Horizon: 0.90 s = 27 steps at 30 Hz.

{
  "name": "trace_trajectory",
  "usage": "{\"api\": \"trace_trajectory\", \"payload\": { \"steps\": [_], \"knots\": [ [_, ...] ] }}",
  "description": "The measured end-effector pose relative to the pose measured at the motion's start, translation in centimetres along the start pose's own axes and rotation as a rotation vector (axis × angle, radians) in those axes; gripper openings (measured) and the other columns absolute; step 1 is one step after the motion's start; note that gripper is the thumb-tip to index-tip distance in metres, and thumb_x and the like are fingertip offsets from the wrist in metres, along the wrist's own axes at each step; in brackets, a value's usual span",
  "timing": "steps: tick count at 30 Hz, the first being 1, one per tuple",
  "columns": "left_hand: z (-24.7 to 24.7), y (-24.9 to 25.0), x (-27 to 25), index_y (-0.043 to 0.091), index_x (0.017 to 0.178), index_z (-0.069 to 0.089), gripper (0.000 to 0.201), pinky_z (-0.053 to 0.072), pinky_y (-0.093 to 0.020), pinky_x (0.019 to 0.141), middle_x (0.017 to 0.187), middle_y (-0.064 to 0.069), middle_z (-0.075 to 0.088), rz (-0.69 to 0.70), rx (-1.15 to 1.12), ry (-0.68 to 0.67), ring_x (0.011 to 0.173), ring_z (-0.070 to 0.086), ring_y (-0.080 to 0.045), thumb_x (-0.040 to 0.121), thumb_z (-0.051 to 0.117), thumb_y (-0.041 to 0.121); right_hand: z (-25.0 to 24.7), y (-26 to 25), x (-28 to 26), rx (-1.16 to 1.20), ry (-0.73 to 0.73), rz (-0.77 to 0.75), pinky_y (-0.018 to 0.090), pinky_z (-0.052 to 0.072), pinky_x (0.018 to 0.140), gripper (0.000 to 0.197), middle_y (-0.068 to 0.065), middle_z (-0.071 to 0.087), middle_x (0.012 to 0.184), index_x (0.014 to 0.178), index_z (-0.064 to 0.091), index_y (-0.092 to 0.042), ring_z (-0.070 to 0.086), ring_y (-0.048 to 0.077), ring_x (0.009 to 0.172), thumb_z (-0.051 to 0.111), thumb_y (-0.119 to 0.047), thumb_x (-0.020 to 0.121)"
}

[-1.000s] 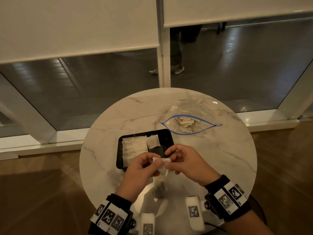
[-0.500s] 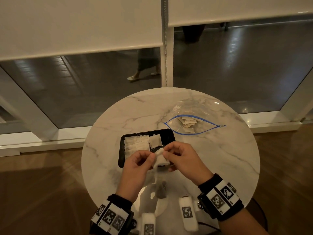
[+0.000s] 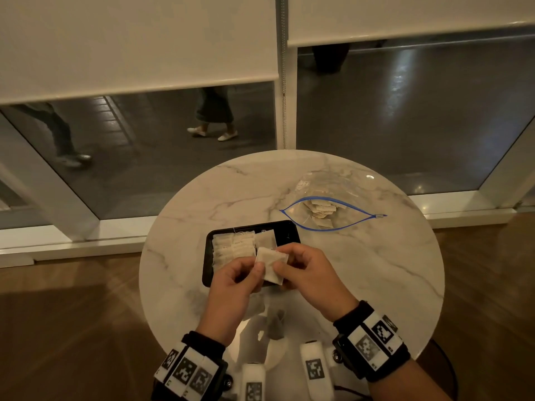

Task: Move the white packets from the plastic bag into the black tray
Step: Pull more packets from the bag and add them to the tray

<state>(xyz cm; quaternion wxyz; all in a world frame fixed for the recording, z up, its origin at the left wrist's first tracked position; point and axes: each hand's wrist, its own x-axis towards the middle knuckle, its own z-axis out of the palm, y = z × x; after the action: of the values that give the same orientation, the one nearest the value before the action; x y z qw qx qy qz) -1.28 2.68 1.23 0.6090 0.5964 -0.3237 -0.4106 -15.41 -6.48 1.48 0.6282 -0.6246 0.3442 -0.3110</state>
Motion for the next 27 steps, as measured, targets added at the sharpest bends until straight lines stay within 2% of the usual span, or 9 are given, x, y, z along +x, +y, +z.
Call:
{"api": "trace_trajectory", "payload": {
  "steps": [4,8,11,13,16,19,22,24,27],
  "knots": [
    [0.4,0.2,-0.1,0.007,0.106,0.074,0.015,0.056,-0.025,0.073,0.088,-0.006,0.075,-0.007,-0.022,0.029,0.076,0.065,-0.013,0.097,0.063,0.011,0.0,0.0,-0.2,0.03,0.018,-0.003,0.046,0.062,0.077,0.019,0.006,0.075,0.095,0.109,0.069,-0.02,0.073,0.025,0.089,0.071,-0.014,0.091],
    [0.4,0.2,0.0,0.006,0.103,0.074,0.012,0.056,-0.025,0.072,0.084,-0.003,0.074,-0.02,0.01,0.036,0.074,0.065,-0.012,0.096,0.064,0.01,-0.3,0.0,0.0,0.0,0.025,-0.007,0.032,0.059,0.067,0.01,0.0,0.074,0.08,0.102,0.072,-0.015,0.071,0.017,0.079,0.069,-0.013,0.093],
    [0.1,0.1,0.5,0.009,0.1,0.074,0.01,0.058,-0.026,0.073,0.084,-0.001,0.075,-0.052,0.075,0.05,0.076,0.067,-0.013,0.096,0.065,0.012,-0.7,0.0,0.7,-0.054,0.017,0.016,0.026,0.055,0.064,0.008,0.002,0.074,0.08,0.096,0.075,-0.016,0.068,0.012,0.074,0.068,-0.016,0.094],
    [-0.3,-0.3,1.3,0.017,0.098,0.074,0.01,0.057,-0.026,0.075,0.086,0.002,0.074,-0.024,0.236,0.068,0.081,0.068,-0.014,0.098,0.064,0.019,-1.1,-0.2,1.7,-0.117,0.037,0.025,0.024,0.054,0.063,0.009,0.002,0.074,0.08,0.092,0.077,-0.018,0.066,0.01,0.07,0.069,-0.016,0.093],
    [-1.2,-1.2,2.9,0.028,0.101,0.069,0.014,0.051,-0.028,0.084,0.096,0.014,0.068,0.133,0.817,0.067,0.093,0.061,-0.007,0.1,0.057,0.035,-1.7,-0.7,4.4,-0.237,0.125,0.056,0.027,0.057,0.06,0.009,-0.005,0.072,0.078,0.089,0.075,-0.022,0.065,0.01,0.067,0.07,-0.017,0.093],
    [-1.1,-2.0,4.3,0.032,0.113,0.066,0.03,0.046,-0.035,0.093,0.111,0.011,0.062,0.2,1.284,-0.017,0.107,0.053,-0.013,0.101,0.043,0.046,-2.1,-0.7,8.2,-0.432,0.142,0.059,0.037,0.062,0.071,0.012,-0.004,0.07,0.077,0.081,0.072,-0.025,0.068,0.014,0.074,0.071,-0.017,0.091],
    [0.0,-2.6,5.7,0.029,0.11,0.068,0.04,0.045,-0.041,0.093,0.112,0.007,0.062,0.169,1.434,-0.15,0.108,0.051,-0.017,0.102,0.033,0.048,-1.6,-0.3,11.7,-0.625,0.067,0.105,0.035,0.059,0.076,0.012,-0.005,0.07,0.075,0.077,0.074,-0.023,0.067,0.014,0.077,0.072,-0.016,0.088],
    [0.9,-2.7,6.6,0.026,0.108,0.068,0.044,0.043,-0.042,0.094,0.113,0.003,0.063,0.138,1.476,-0.207,0.108,0.05,-0.019,0.103,0.031,0.047,-1.1,-0.1,13.4,-0.717,0.022,0.142,0.03,0.055,0.07,0.013,-0.006,0.067,0.071,0.076,0.075,-0.02,0.065,0.013,0.073,0.071,-0.014,0.088],
    [1.9,-3.2,7.6,0.022,0.11,0.066,0.047,0.038,-0.045,0.097,0.119,-0.002,0.063,0.081,1.544,-0.311,0.113,0.05,-0.025,0.104,0.027,0.047,-0.2,0.7,15.2,-0.811,-0.039,0.22,0.03,0.057,0.068,0.013,0.003,0.072,0.076,0.082,0.077,-0.013,0.069,0.021,0.075,0.067,-0.011,0.09]
  ]
}}
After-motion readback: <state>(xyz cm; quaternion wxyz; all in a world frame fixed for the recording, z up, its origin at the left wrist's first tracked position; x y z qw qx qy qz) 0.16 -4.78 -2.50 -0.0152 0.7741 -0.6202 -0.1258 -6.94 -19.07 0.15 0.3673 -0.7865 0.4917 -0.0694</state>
